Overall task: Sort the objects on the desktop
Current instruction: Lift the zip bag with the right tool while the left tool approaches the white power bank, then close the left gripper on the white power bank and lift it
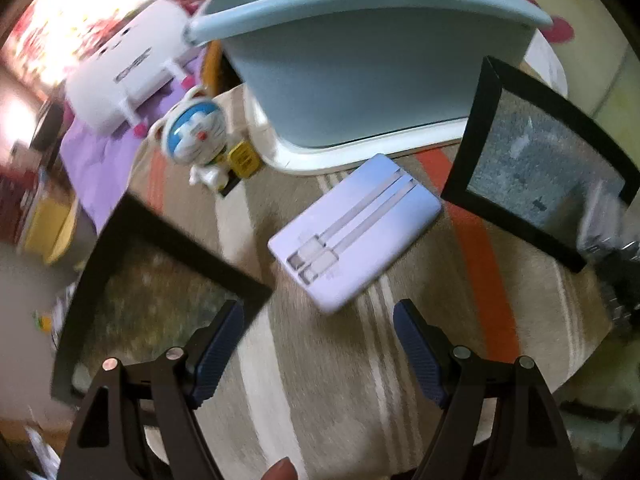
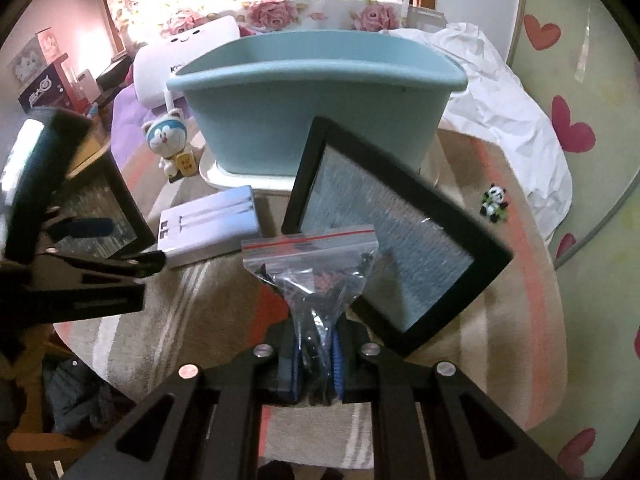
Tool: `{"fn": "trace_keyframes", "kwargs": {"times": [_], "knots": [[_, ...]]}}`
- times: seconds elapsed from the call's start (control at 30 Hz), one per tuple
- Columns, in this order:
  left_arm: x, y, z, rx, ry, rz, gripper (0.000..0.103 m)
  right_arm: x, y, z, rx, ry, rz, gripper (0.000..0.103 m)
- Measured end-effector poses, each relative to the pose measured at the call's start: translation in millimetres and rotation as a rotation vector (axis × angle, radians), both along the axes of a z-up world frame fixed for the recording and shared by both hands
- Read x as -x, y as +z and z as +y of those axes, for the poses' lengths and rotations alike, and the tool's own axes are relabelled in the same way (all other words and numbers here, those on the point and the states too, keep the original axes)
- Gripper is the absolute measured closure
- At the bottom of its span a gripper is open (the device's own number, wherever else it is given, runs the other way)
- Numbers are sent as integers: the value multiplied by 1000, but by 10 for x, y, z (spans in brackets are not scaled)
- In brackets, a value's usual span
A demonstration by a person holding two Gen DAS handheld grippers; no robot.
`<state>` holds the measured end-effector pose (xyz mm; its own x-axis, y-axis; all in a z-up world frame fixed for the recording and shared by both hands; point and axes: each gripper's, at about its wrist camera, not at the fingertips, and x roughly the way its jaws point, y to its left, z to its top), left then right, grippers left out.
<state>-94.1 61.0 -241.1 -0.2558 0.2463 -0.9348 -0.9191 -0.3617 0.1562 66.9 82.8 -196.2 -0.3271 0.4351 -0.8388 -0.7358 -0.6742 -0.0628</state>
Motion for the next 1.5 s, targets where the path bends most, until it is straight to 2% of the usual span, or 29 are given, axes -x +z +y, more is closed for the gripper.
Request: {"fn": "trace_keyframes", "kwargs": {"times": [0.07,0.3,0.53,0.77,0.97,1.13,1.5], "knots": [[26,-26,73,12,-24,16,22,-2,64,39,8,-4,-3,91],[119,-159,331,55,-102,-8,22,6,297,156,7,-13,-8,91],[167,-328,494,101,-185,-83,21,23,457,273,12,-44,-9,91],[123,-397,544,127,-271,-70,18,67,542,298,4,-39,-6,91],[104,-451,564,135,-318,-63,14,101,579,260,10,-28,6,91],[107,-573,615,172,-351,-67,11,100,622,236,10,-29,15,91],[142,-712,619,194,-367,-108,8,96,658,216,18,-36,21,91]]}}
